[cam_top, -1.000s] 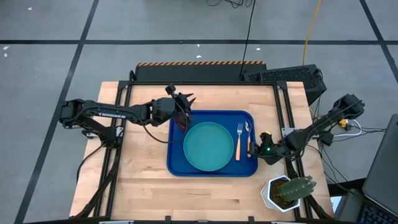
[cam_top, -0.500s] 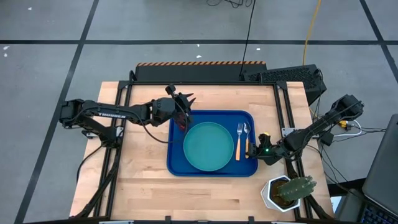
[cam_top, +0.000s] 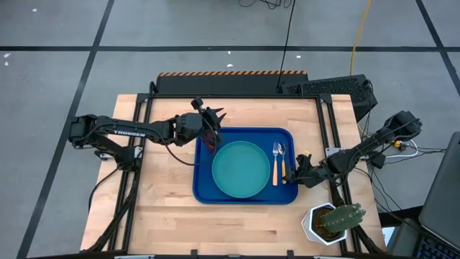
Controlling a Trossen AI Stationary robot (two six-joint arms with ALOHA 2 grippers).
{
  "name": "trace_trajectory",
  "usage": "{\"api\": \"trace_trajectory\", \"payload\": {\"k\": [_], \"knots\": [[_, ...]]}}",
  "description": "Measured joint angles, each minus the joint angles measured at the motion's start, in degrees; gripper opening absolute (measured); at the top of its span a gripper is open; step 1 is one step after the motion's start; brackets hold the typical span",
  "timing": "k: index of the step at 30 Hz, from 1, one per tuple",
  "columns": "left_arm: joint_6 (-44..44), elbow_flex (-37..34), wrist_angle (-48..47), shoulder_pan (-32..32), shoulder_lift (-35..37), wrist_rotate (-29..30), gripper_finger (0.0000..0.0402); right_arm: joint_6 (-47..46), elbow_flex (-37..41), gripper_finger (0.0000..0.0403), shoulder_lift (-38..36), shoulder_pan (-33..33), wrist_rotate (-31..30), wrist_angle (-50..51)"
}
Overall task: Pick and place plate/cup/fork/spoon on tray
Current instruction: Put the orange spoon on the blue tray to the right of the yellow fork
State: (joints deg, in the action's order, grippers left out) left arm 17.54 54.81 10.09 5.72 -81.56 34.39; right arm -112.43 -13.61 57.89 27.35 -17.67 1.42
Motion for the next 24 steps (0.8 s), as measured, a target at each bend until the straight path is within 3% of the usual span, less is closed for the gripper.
{"api": "trace_trajectory", "payload": {"k": [10, 24], "knots": [[0.0, 0.0, 0.0, 0.0, 0.0, 0.0, 0.0094, 0.4, 0.0, 0.0007, 0.0, -0.3, 0.0, 0.0], [-0.2, 0.0, -0.9, 0.0, 0.0, 0.0, 0.0094, -6.4, 0.0, 0.0013, -0.1, 1.3, -1.7, -0.1]]}}
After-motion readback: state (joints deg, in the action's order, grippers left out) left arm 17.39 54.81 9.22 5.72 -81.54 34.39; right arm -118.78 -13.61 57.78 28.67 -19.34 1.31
